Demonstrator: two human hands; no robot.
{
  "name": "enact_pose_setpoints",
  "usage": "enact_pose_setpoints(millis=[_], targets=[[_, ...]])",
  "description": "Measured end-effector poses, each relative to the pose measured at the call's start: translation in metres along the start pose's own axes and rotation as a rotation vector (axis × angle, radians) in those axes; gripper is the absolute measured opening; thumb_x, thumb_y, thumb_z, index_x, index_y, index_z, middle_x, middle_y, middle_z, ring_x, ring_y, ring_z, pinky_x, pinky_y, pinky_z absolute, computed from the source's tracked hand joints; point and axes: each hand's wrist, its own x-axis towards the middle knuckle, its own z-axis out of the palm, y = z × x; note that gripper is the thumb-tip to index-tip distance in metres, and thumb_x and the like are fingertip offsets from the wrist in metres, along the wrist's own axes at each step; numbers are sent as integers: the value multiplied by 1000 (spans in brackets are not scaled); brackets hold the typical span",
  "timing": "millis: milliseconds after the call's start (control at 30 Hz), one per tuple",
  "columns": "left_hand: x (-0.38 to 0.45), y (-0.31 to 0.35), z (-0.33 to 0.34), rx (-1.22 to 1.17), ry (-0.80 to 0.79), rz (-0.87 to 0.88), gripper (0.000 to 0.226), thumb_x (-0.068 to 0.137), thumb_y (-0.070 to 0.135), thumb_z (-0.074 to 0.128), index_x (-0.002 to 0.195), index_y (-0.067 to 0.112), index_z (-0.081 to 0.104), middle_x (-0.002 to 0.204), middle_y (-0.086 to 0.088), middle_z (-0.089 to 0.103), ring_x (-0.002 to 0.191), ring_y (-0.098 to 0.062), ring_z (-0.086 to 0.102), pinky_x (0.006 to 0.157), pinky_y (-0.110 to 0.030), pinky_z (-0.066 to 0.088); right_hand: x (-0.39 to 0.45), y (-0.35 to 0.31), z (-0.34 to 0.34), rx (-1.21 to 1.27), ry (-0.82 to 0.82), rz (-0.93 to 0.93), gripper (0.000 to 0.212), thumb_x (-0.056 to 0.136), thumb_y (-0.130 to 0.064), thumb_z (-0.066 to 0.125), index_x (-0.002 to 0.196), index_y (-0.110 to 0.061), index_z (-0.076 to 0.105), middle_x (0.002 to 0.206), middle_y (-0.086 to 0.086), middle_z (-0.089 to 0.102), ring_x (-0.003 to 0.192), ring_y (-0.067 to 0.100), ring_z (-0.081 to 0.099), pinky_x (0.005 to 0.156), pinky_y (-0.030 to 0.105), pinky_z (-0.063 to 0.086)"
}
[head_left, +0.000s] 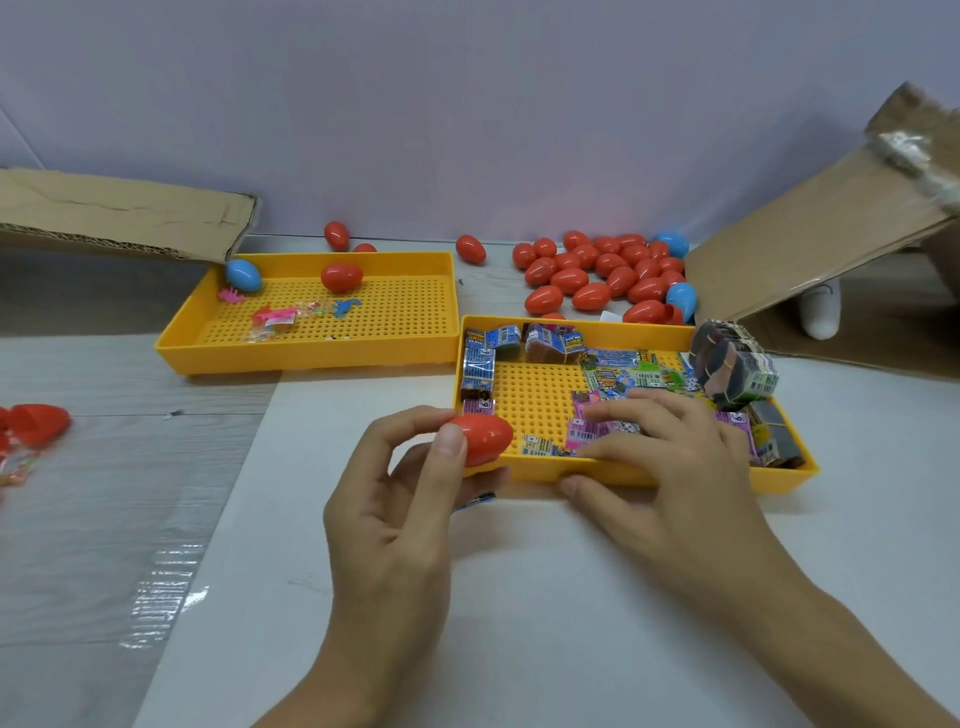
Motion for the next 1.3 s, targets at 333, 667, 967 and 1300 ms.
enact_pose_setpoints(millis=[333, 667, 967, 1300], targets=[[-1, 2, 1, -40, -171, -61, 33, 93, 8, 47, 94, 18, 79, 118, -8, 69, 102, -25, 70, 70, -33, 60, 1, -16, -29, 957, 18, 177, 14, 71, -29, 80, 67, -17, 75, 63, 0, 61, 58, 12, 49, 52, 19, 40], [-7, 4, 4, 99, -266, -26, 22, 80, 32, 69, 98, 23, 78, 116, 2, 62, 117, -26, 62, 82, -30, 59, -3, -19, -27, 1138, -357, 471, 31, 66, -33, 78, 68, -3, 69, 58, 11, 41, 47, 14, 30, 42, 17, 24], [-5, 3, 5, 144, -209, -4, 8, 81, 29, 79, 79, 21, 80, 110, 3, 65, 114, -17, 63, 71, -26, 60, 1, -18, -35, 1012, -452, 433, 30, 57, -31, 86, 66, -6, 73, 49, 1, 35, 43, 11, 27, 40, 17, 23], [-2, 2, 2, 78, -99, -38, 15, 81, 20, 68, 85, 8, 76, 110, -2, 67, 109, -32, 66, 79, -37, 61, -3, -13, -56, 270, -491, 220, 47, 45, -75, 72, 69, -35, 70, 47, -10, 49, 45, 4, 41, 49, 17, 36]])
